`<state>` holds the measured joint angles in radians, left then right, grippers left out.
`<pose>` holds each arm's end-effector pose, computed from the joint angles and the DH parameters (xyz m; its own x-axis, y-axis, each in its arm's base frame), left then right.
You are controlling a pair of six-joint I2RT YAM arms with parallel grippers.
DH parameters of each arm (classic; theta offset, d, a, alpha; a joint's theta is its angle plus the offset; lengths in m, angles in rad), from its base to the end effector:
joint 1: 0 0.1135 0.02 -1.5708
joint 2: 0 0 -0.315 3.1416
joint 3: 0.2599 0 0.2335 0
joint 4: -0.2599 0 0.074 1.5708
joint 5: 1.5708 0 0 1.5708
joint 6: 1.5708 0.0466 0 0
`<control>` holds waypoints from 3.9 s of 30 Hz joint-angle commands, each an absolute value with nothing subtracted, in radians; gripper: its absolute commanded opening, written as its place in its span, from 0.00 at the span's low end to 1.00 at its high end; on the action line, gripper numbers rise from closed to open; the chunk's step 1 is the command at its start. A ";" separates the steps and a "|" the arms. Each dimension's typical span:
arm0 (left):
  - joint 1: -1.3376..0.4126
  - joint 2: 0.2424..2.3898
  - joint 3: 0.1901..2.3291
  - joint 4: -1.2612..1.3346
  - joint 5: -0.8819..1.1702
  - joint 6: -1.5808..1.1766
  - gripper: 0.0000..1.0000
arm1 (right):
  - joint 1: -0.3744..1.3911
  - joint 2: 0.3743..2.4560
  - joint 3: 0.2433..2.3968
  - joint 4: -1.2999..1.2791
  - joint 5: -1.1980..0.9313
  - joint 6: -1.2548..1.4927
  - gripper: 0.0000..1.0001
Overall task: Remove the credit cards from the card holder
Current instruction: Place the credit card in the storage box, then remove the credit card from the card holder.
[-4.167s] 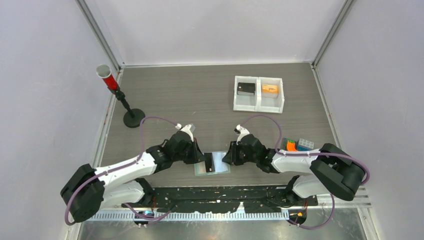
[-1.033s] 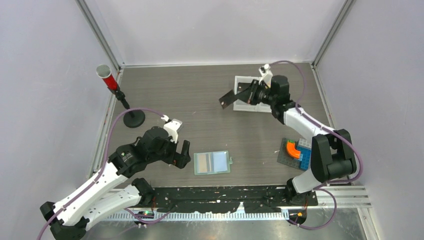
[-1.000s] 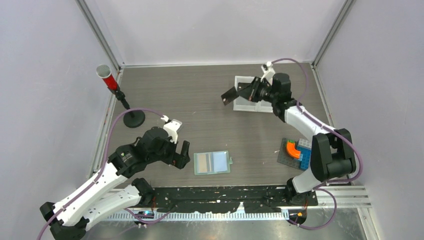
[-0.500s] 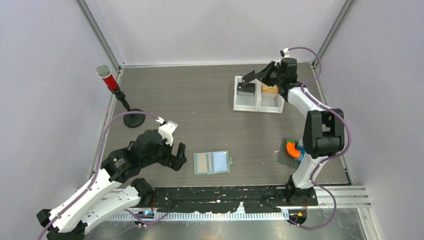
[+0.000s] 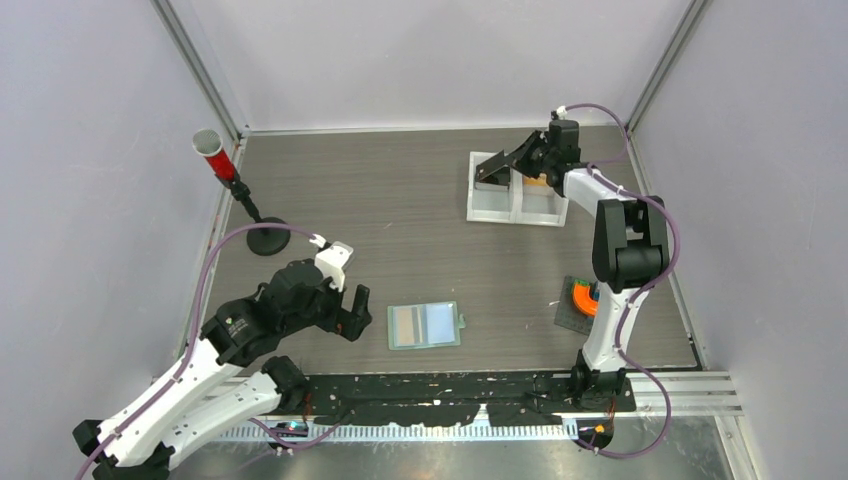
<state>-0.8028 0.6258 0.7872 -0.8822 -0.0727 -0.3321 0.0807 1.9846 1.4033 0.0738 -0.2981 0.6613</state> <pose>0.0499 -0.0468 0.3140 -0.6550 0.2101 -0.7259 0.4929 0.8469 -0.1996 0.4692 0.0517 0.2705 -0.5867 0.5415 -0.6021 0.0348 0.7597 0.6494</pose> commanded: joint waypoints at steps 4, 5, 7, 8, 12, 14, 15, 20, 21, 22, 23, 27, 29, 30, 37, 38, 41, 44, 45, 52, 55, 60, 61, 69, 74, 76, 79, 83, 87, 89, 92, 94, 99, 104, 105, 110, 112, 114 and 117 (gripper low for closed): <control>-0.799 0.630 0.788 -0.868 -0.094 -0.318 0.99 | 0.074 2.042 1.470 0.120 -0.310 0.705 0.06; -0.799 0.631 0.788 -0.867 -0.094 -0.318 0.99 | 0.074 2.046 1.471 0.120 -0.311 0.708 0.06; -0.799 0.629 0.787 -0.867 -0.094 -0.317 0.99 | 0.073 2.052 1.475 0.120 -0.309 0.709 0.08; -0.799 0.628 0.787 -0.868 -0.093 -0.316 0.99 | 0.072 2.055 1.477 0.119 -0.310 0.709 0.09; -0.799 0.624 0.787 -0.867 -0.092 -0.315 0.99 | 0.068 2.049 1.487 0.100 -0.300 0.695 0.14; -0.800 0.623 0.787 -0.867 -0.092 -0.314 0.99 | 0.068 2.043 1.496 0.082 -0.289 0.686 0.16; -0.799 0.622 0.787 -0.867 -0.094 -0.314 0.99 | 0.067 2.039 1.502 0.068 -0.283 0.683 0.17; -0.799 0.620 0.788 -0.869 -0.099 -0.314 0.99 | 0.067 1.998 1.516 0.023 -0.257 0.657 0.21; -0.799 0.620 0.788 -0.869 -0.100 -0.314 0.99 | 0.067 1.983 1.518 0.012 -0.253 0.654 0.21; -0.799 0.619 0.788 -0.868 -0.101 -0.314 0.99 | 0.067 1.976 1.518 0.010 -0.247 0.649 0.22; -0.799 0.617 0.788 -0.868 -0.102 -0.313 0.99 | 0.067 1.960 1.518 -0.020 -0.245 0.646 0.22; -0.800 0.621 0.788 -0.869 -0.117 -0.314 0.99 | 0.073 1.899 1.488 -0.050 -0.249 0.646 0.26; -0.799 0.624 0.790 -0.875 -0.135 -0.319 0.99 | 0.078 1.858 1.452 -0.052 -0.254 0.646 0.29; -0.800 0.625 0.791 -0.877 -0.144 -0.321 0.99 | 0.081 1.843 1.438 -0.050 -0.258 0.646 0.31; -0.800 0.646 0.802 -0.887 -0.200 -0.380 0.99 | 0.136 1.667 1.261 -0.070 -0.266 0.624 0.36; -0.799 0.648 0.802 -0.887 -0.197 -0.388 0.99 | 0.148 1.637 1.233 -0.093 -0.260 0.616 0.36; -0.799 0.652 0.798 -0.890 -0.195 -0.398 0.99 | 0.229 1.576 1.177 -0.143 -0.204 0.578 0.40; -0.799 0.647 0.802 -0.906 -0.197 -0.386 0.99 | 0.344 1.499 1.086 -0.175 -0.136 0.565 0.44; -0.799 0.642 0.804 -0.909 -0.200 -0.383 0.99 | 0.369 1.470 1.048 -0.184 -0.119 0.567 0.46; -0.800 0.595 0.795 -0.918 -0.312 -0.369 0.99 | 0.728 1.394 0.858 -0.104 0.014 0.704 0.56; -0.799 0.568 0.801 -0.942 -0.361 -0.376 0.99 | 0.885 1.410 0.832 -0.082 0.088 0.758 0.67; -0.799 0.499 0.785 -0.937 -0.374 -0.389 0.99 | 1.050 1.495 0.902 -0.153 0.176 0.784 0.71; -0.799 0.481 0.782 -0.935 -0.380 -0.391 0.99 | 1.059 1.507 0.916 -0.173 0.208 0.786 0.71; -0.799 0.365 0.754 -0.905 -0.390 -0.391 0.99 | 1.139 1.621 1.030 -0.310 0.285 0.852 0.72; -0.800 0.347 0.749 -0.901 -0.389 -0.390 0.99 | 1.166 1.678 1.083 -0.345 0.308 0.861 0.72; -0.799 0.349 0.749 -0.900 -0.387 -0.390 0.99 | 1.170 1.696 1.096 -0.354 0.310 0.861 0.72; -0.799 0.358 0.751 -0.904 -0.387 -0.391 0.99 | 1.176 1.729 1.117 -0.364 0.293 0.859 0.70; -0.799 0.362 0.752 -0.906 -0.387 -0.391 0.99 | 1.187 1.776 1.158 -0.416 0.302 0.857 0.70; -0.799 0.358 0.750 -0.906 -0.388 -0.391 0.99 | 1.195 1.813 1.178 -0.439 0.306 0.845 0.70; -0.800 0.356 0.750 -0.906 -0.388 -0.391 0.99 | 1.198 1.826 1.178 -0.450 0.327 0.841 0.70; -0.799 0.357 0.749 -0.904 -0.388 -0.393 0.99 | 1.198 1.835 1.168 -0.446 0.325 0.837 0.66; -0.799 0.361 0.749 -0.904 -0.386 -0.393 0.99 | 1.198 1.832 1.157 -0.433 0.320 0.834 0.61; -0.799 0.383 0.747 -0.897 -0.372 -0.395 0.99 | 1.198 1.805 1.118 -0.382 0.318 0.819 0.54; -0.799 0.422 0.746 -0.899 -0.376 -0.497 0.99 | 1.197 1.771 1.067 -0.290 0.302 0.805 0.52; -0.800 0.432 0.742 -0.893 -0.361 -0.521 0.99 | 1.197 1.768 1.055 -0.281 0.296 0.803 0.52; -0.799 0.502 0.672 -0.786 -0.208 -0.618 0.95 | 1.191 1.723 0.995 -0.203 0.286 0.795 0.51; -0.799 0.540 0.644 -0.752 -0.163 -0.639 0.91 | 1.184 1.696 0.958 -0.155 0.268 0.792 0.50; -0.799 0.579 0.622 -0.721 -0.128 -0.654 0.87 | 1.176 1.667 0.918 -0.111 0.250 0.783 0.50; -0.799 0.632 0.592 -0.676 -0.088 -0.683 0.80 | 1.154 1.637 0.883 -0.077 0.231 0.778 0.50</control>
<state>-0.8028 0.5854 0.6186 -0.7971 -0.1806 -0.6189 1.1786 1.7000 0.9295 -0.1646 0.2584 0.7967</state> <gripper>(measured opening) 0.841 0.499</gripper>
